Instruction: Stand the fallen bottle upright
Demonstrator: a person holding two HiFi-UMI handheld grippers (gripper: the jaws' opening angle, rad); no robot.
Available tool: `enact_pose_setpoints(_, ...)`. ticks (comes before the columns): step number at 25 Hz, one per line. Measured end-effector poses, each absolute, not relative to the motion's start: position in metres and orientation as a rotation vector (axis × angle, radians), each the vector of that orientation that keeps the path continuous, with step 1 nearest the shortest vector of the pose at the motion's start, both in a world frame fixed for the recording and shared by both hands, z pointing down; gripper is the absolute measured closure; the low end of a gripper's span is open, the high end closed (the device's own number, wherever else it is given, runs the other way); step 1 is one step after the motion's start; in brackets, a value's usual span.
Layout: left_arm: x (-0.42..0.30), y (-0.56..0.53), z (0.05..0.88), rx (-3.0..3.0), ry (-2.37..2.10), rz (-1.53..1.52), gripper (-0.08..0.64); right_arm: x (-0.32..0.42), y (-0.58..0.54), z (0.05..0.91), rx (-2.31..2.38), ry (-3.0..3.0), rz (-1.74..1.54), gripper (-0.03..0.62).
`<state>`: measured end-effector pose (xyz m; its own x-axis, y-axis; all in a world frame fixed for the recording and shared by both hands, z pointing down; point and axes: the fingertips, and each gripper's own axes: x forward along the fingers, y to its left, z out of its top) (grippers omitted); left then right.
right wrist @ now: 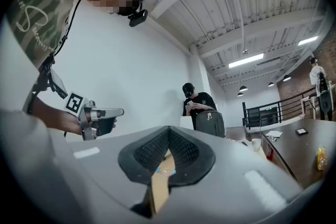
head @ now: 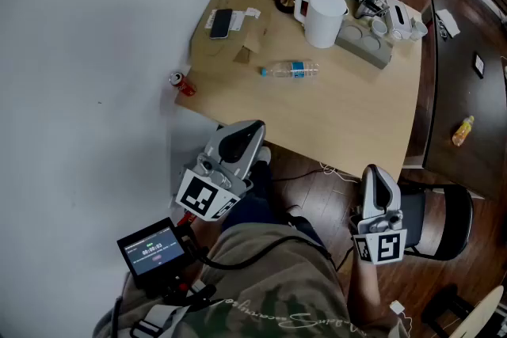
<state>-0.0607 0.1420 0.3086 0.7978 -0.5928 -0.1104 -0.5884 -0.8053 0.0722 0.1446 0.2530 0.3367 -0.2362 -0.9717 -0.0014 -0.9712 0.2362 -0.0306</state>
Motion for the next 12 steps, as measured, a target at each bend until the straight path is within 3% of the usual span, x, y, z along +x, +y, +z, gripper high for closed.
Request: enact_pose_setpoints(12, -0.064, -0.026, 0.320, 2.969, -0.809, -0.221, 0.557, 0.132, 0.097, 0.342, -2.081, 2.369, -0.006, 0.588)
